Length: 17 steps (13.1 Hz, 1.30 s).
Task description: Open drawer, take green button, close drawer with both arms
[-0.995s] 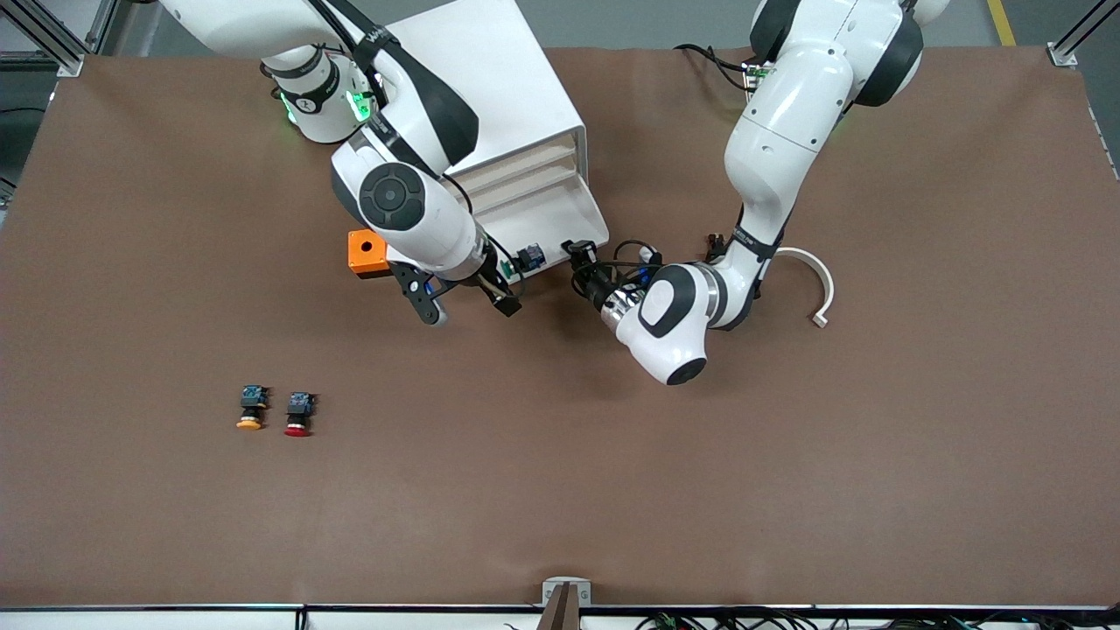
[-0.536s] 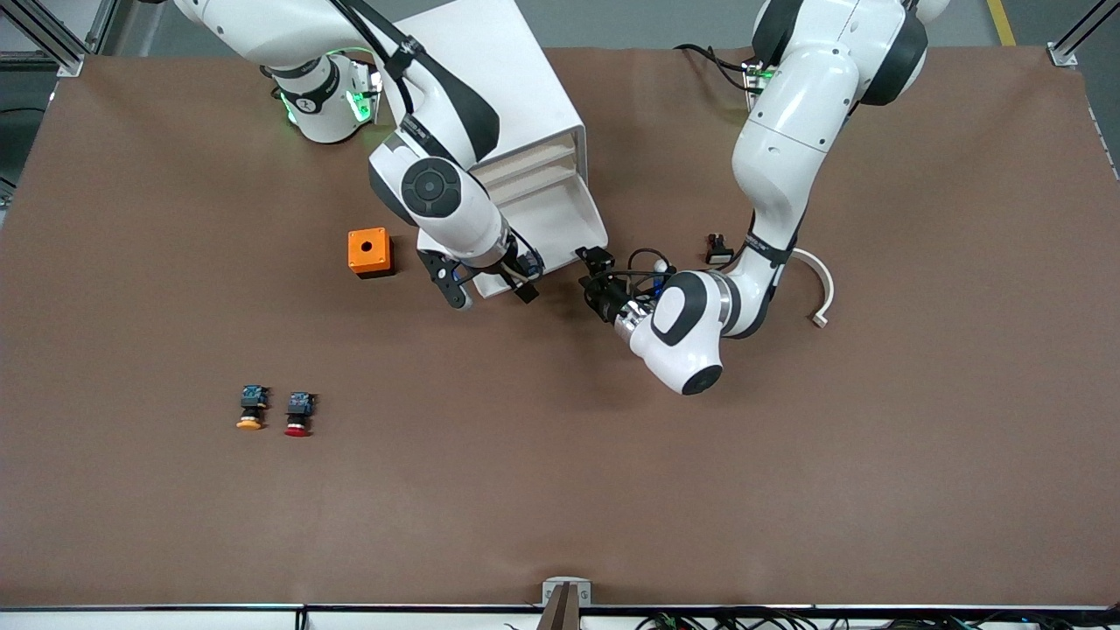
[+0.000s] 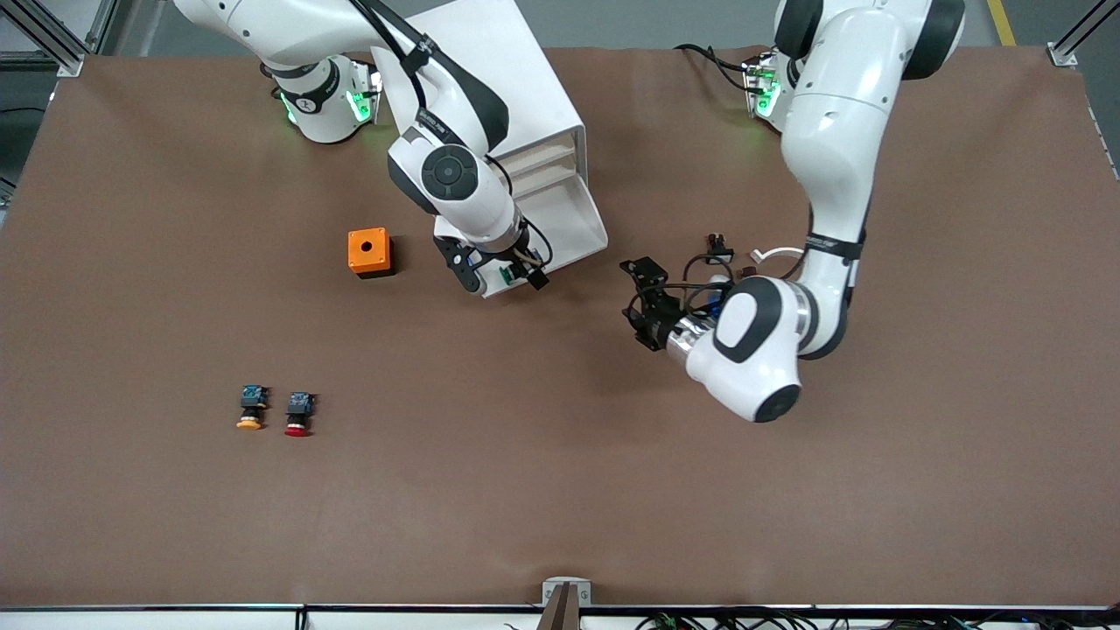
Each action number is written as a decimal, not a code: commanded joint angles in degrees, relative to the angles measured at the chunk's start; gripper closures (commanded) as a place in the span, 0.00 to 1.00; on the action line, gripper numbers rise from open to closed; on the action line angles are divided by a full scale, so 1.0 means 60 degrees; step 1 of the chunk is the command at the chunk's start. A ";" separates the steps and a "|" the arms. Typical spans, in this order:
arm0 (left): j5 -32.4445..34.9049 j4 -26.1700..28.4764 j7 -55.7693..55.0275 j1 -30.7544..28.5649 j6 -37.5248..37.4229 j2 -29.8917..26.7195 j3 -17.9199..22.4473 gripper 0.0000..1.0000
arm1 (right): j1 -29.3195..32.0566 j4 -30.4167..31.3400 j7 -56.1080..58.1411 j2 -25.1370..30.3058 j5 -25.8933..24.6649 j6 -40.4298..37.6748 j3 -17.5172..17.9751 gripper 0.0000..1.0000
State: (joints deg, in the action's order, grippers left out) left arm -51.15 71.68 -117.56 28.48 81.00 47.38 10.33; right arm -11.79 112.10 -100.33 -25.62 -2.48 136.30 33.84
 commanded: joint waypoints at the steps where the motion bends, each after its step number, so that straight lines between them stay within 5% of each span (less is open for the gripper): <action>1: 0.0176 -0.0066 0.0650 -0.0686 -0.0126 -0.0542 -0.0008 0.01 | -0.0159 0.0753 -0.0256 0.0431 -0.0100 0.0646 0.0000 0.00; 4: 0.0861 -0.0124 0.1484 -0.1010 -0.0126 -0.0675 0.0021 0.01 | -0.0174 0.0872 -0.0271 0.0431 -0.0100 0.0839 0.0000 0.04; 7: 0.2179 -0.0550 0.2274 -0.0967 -0.0111 -0.1156 0.0021 0.01 | -0.0145 0.0857 -0.0271 0.0431 -0.0100 0.0839 0.0000 0.20; 14: 0.4336 -0.0535 0.6525 -0.1010 -0.0082 -0.3061 0.0065 0.01 | 0.0045 0.0770 -0.0140 0.0431 -0.0100 0.0752 -0.0001 0.87; 17: 0.4481 -0.0506 0.6861 -0.1011 -0.0082 -0.3210 0.0051 0.01 | 0.0512 -0.0032 0.0226 0.0607 -0.0173 -0.0065 0.0218 0.97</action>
State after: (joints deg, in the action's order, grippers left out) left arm -25.93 67.36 -78.89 22.04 80.59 29.04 10.54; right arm -11.37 114.17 -100.03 -24.27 -2.76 139.70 33.68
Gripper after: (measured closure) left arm 0.004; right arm 0.595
